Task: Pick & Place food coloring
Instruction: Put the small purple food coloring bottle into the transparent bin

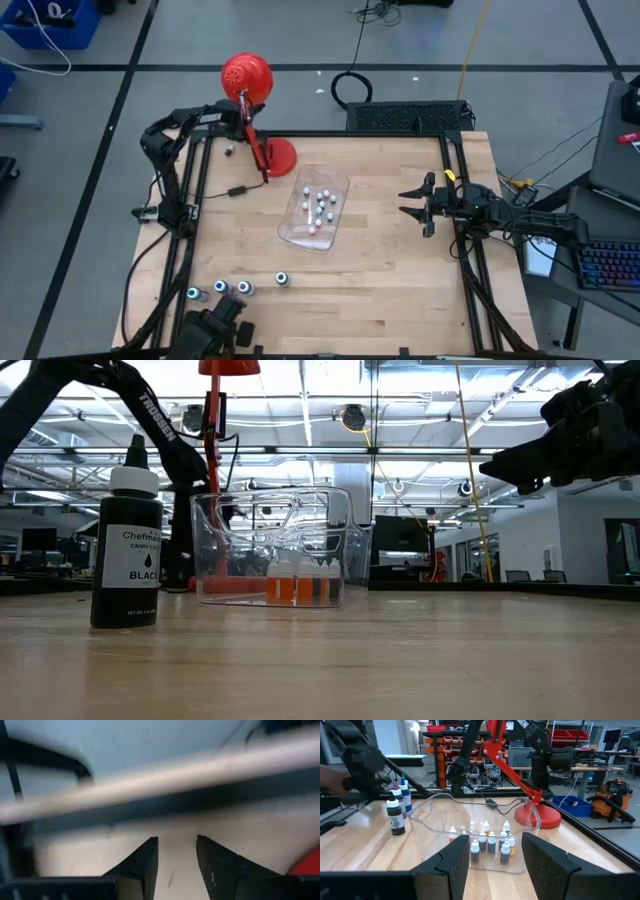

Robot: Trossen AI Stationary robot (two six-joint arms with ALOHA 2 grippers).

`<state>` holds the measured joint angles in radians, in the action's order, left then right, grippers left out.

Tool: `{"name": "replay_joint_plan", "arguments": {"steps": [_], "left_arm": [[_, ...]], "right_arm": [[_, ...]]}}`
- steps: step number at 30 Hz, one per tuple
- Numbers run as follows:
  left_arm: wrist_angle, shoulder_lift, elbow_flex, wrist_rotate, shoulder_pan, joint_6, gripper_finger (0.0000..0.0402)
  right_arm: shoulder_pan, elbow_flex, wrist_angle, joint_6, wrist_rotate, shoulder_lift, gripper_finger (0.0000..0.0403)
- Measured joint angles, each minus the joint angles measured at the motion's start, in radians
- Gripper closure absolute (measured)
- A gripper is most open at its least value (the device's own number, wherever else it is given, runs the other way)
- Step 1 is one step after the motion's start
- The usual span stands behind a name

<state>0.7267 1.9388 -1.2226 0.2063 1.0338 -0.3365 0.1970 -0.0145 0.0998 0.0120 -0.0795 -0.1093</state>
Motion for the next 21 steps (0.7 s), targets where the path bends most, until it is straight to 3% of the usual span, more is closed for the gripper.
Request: {"name": "replay_joint_plan", "arguments": {"steps": [6, 9, 11, 14, 21], "left_arm": [[0.181, -0.067, -0.012, -0.127, 0.024, -0.023, 0.0226], [0.289, -0.062, -0.002, -0.047, 0.036, -0.018, 0.0195], [0.27, -0.062, 0.0, 0.018, 0.037, -0.035, 0.0174], [0.264, -0.059, -0.003, 0.026, 0.037, -0.029, 0.0154], [0.254, -0.06, -0.006, 0.056, 0.032, -0.045, 0.0155]], "right_arm": [[0.0, 0.0, 0.0, 0.0, 0.0, -0.002, 0.0234], [0.0, 0.0, 0.0, 0.0, 0.001, -0.002, 0.0234], [0.0, 0.0, 0.0, 0.0, 0.0, -0.002, 0.0234], [0.0, 0.0, 0.0, 0.0, 0.0, -0.002, 0.0234], [0.0, 0.0, 0.0, 0.0, 0.0, -0.002, 0.0234]]}}
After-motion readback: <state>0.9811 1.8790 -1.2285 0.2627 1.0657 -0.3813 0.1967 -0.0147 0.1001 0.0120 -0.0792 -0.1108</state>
